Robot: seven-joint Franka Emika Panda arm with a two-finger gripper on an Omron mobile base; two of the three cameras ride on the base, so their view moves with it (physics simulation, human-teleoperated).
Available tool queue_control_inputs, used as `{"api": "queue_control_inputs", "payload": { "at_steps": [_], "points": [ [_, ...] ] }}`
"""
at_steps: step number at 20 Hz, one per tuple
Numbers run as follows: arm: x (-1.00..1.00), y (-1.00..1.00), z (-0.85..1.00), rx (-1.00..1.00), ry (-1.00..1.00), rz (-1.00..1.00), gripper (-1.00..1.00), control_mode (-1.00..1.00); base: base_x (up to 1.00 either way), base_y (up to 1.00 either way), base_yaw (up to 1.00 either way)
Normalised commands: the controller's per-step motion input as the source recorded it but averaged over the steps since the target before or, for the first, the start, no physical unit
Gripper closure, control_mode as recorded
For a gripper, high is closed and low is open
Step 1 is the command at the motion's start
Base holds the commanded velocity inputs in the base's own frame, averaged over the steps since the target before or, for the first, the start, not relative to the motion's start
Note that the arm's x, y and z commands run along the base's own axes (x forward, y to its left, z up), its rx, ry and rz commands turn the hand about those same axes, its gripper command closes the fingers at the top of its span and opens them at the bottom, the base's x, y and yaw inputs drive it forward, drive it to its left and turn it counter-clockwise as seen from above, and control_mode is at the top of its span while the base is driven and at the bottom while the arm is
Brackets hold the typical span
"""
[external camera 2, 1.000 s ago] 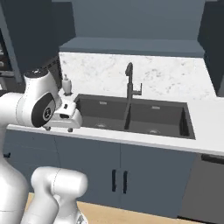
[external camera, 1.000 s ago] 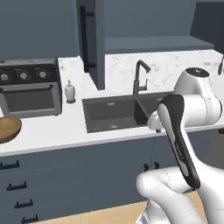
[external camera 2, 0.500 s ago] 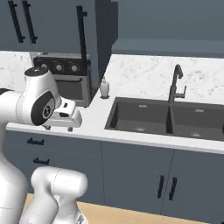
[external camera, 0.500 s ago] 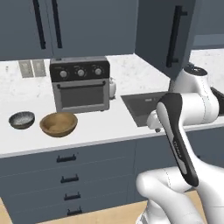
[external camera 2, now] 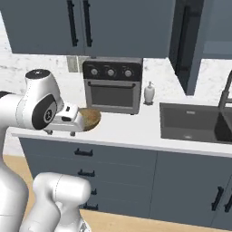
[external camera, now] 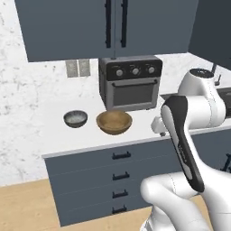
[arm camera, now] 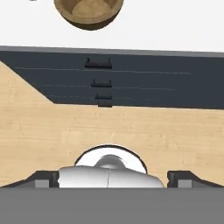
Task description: Pick up the bowls on the counter and stack them on top of one another in the open cabinet. Place the smaller bowl on top of the larger bowl.
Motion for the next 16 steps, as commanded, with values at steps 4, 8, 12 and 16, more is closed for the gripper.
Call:
{"api": "queue_control_inputs", "payload": {
  "at_steps": [4,8,12,16],
  "points": [
    [0.00,0.00,0.00,0.00,0.00,0.00,-1.00,1.00,0.07,0.98,-0.02],
    [0.00,0.00,0.00,0.00,0.00,0.00,-1.00,1.00,0.60,0.79,0.00],
    [0.00,0.00,0.00,0.00,0.00,0.00,-1.00,1.00,0.82,0.57,0.00],
    [0.00,0.00,0.00,0.00,0.00,0.00,-1.00,1.00,0.66,0.34,0.00]
  ]
}}
